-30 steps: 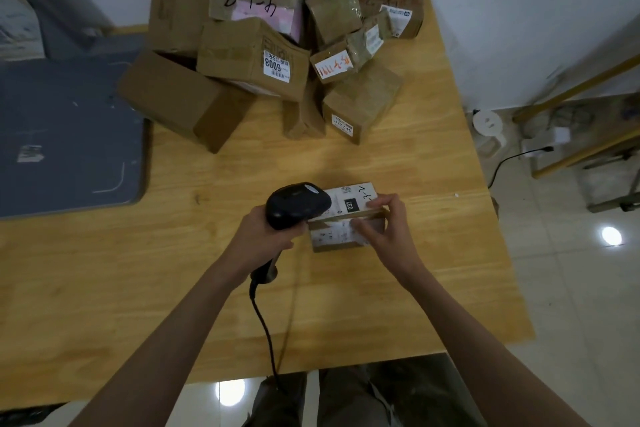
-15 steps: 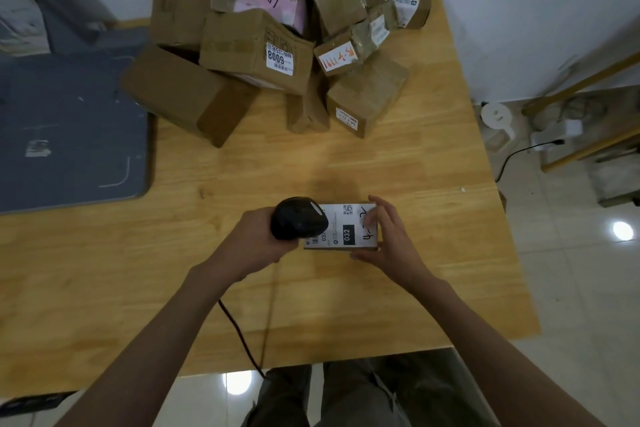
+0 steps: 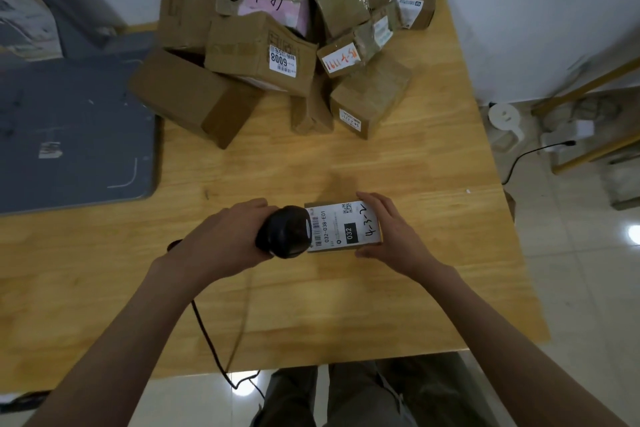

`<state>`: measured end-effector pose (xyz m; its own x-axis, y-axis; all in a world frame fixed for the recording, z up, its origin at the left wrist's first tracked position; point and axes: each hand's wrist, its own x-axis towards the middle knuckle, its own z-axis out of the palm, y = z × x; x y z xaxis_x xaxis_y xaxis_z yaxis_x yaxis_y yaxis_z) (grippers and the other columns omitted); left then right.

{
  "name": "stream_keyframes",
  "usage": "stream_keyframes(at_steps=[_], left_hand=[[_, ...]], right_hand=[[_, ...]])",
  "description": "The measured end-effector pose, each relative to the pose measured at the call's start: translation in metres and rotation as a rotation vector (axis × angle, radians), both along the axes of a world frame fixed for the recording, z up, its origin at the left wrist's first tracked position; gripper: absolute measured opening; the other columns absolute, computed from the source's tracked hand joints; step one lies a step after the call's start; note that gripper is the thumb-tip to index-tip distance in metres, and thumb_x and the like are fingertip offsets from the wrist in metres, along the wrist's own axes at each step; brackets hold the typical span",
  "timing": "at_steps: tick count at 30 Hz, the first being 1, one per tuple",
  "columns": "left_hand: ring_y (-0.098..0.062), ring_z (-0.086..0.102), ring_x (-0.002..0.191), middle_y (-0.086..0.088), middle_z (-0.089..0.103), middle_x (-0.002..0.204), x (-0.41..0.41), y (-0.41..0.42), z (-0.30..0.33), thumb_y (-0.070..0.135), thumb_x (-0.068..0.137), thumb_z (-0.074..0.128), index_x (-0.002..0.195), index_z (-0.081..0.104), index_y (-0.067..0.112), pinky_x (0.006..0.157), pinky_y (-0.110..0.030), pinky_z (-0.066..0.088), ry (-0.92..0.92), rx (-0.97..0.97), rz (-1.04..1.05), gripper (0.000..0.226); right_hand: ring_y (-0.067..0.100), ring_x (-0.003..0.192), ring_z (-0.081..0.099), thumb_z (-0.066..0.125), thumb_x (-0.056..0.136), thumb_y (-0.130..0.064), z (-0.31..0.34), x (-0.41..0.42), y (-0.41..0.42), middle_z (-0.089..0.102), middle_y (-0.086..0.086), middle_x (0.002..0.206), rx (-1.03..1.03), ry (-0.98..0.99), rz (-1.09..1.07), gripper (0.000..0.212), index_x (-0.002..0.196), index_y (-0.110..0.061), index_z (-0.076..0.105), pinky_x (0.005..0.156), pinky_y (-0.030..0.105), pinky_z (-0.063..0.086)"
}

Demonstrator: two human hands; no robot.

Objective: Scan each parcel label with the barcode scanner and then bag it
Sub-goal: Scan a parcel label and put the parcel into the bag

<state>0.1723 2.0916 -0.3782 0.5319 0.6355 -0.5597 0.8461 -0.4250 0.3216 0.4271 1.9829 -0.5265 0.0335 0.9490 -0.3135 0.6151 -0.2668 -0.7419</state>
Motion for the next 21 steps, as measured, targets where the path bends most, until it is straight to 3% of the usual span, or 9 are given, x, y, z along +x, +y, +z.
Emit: stream_keyframes(at_steps=[4,11,17,21], left_hand=[[-0.006,0.056,0.087,0.017,0.051,0.092,-0.001,0.001,0.003,0.03,0.079,0.077,0.102,0.055,0.039,0.077,-0.034,0.053,-0.002,-0.016,0.007,0.033],[-0.004,0.055,0.083,0.018,0.053,0.089,-0.005,-0.003,0.001,0.024,0.077,0.08,0.079,0.042,0.048,0.071,-0.022,0.045,-0.013,-0.037,0.04,0.045],[-0.006,0.057,0.082,0.017,0.053,0.088,-0.008,-0.005,0.004,0.024,0.077,0.08,0.077,0.042,0.049,0.074,-0.031,0.052,-0.018,-0.03,0.046,0.046],[-0.006,0.056,0.082,0.017,0.052,0.088,-0.011,-0.007,0.005,0.022,0.078,0.08,0.077,0.039,0.05,0.072,-0.027,0.049,-0.01,-0.018,0.049,0.049]], right_hand=[[0.008,0.128,0.042,0.092,0.063,-0.018,0.001,0.0,0.0,0.026,-0.018,0.151,-0.01,-0.006,0.0,0.11,0.152,-0.033,0.029,0.088,0.042,0.054],[0.012,0.129,0.044,0.093,0.062,-0.018,0.0,-0.001,0.001,0.027,-0.016,0.152,-0.032,-0.004,-0.01,0.11,0.152,-0.031,0.031,0.09,0.048,0.055],[0.013,0.128,0.046,0.093,0.062,-0.018,-0.001,-0.001,0.001,0.027,-0.015,0.153,-0.023,-0.005,0.001,0.11,0.152,-0.029,0.03,0.088,0.048,0.055],[0.012,0.127,0.045,0.092,0.062,-0.017,0.0,-0.001,0.0,0.028,-0.015,0.152,-0.015,0.001,-0.005,0.11,0.152,-0.029,0.031,0.088,0.045,0.055]])
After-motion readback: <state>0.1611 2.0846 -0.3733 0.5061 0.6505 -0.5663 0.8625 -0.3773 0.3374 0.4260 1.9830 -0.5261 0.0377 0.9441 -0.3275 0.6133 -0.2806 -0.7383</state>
